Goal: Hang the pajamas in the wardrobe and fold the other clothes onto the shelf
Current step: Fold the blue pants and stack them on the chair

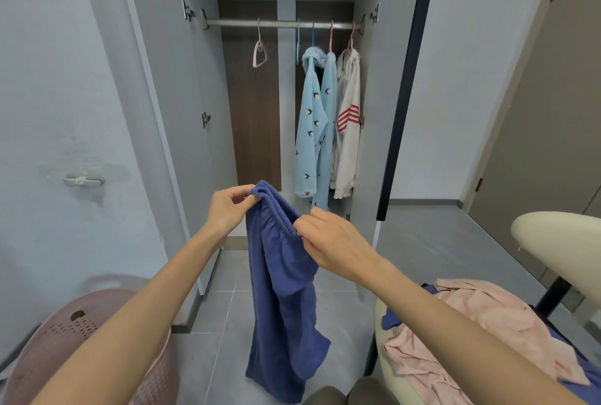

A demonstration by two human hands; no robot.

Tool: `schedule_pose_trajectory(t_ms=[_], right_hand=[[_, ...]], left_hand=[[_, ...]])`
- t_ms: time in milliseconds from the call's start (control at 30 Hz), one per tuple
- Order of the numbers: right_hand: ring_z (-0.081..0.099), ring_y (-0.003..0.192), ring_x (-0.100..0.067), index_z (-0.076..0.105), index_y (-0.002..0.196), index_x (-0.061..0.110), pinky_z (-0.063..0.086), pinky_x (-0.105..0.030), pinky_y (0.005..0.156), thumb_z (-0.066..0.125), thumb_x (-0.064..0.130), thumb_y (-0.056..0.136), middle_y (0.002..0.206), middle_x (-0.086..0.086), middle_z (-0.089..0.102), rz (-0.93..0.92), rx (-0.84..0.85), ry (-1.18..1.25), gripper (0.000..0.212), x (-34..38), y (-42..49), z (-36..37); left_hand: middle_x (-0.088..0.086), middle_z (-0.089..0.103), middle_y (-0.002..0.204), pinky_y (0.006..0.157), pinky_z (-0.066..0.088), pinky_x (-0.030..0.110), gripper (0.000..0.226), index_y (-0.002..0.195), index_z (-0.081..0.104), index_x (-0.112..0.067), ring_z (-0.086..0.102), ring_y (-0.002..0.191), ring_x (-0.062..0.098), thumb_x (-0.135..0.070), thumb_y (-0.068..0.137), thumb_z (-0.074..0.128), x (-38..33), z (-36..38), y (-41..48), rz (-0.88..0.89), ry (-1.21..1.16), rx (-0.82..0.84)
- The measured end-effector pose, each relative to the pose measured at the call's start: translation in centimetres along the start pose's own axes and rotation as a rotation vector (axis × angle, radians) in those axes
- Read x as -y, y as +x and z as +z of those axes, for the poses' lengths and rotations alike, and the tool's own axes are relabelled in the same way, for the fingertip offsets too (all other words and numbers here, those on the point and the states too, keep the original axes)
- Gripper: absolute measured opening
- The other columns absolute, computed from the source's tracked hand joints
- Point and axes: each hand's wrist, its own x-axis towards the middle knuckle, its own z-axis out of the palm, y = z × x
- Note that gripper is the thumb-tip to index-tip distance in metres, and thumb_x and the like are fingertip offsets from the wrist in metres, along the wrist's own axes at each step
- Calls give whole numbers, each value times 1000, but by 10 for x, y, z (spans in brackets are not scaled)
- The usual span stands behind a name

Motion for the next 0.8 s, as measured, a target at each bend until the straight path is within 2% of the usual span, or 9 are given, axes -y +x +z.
schedule_pose_trajectory(t_ms=[167,267,367,500,567,633,733,800], right_hand=[[42,59,-22,51,72,9,34,-30,49,63,-5,75,67,-5,51,-71,17,-34,19,2,-1,4],[29,58,-17,49,73,13,29,-27,51,66,-3,71,65,-3,49,-31,61,-135,24,-3,-1,6],[35,68,-19,48,83,14,31,-29,60,55,0,81,72,-2,52,10,138,-262,16,-11,-5,10],[39,77,-24,40,108,11,25,-34,69,37,10,95,92,-6,55,106,279,-295,13,-14,-5,17],[50,84,-27,42,111,13,25,-35,71,37,27,99,100,-6,59,182,271,-287,19,-15,-2,16],[54,97,-27,51,110,14,31,-36,76,38,38,99,106,-5,63,247,257,-274,29,-20,3,11],[46,106,-24,60,105,15,37,-37,83,41,39,98,110,-2,61,286,190,-254,31,-29,11,1],[41,109,-25,60,105,13,42,-38,86,45,38,98,120,-2,54,279,165,-208,30,-36,15,-9]], left_hand=[[-8,66,96,63,47,6,21,109,68,-18,59,84,-4,-14,88,63,2,1,1,-6,28,-4],[-11,66,95,64,46,5,20,105,67,-25,59,84,-5,-15,89,63,1,1,0,-7,19,-8],[-10,66,94,64,46,6,18,99,67,-28,60,85,-3,-14,89,63,0,-1,-1,5,26,-2],[-6,67,99,71,47,12,17,103,68,-23,61,91,9,-14,90,62,-3,4,-2,8,46,10],[-5,67,100,73,47,15,17,102,68,-24,61,93,10,-14,90,61,-4,4,-3,9,49,14],[-3,67,101,77,48,20,16,102,68,-23,61,95,12,-14,91,60,-4,4,-4,7,65,28],[0,67,104,79,48,21,18,107,68,-18,61,97,14,-15,92,59,-7,2,-5,-2,71,39],[-2,67,102,72,49,13,16,105,68,-18,61,92,9,-17,92,58,-13,0,-3,9,57,55]])
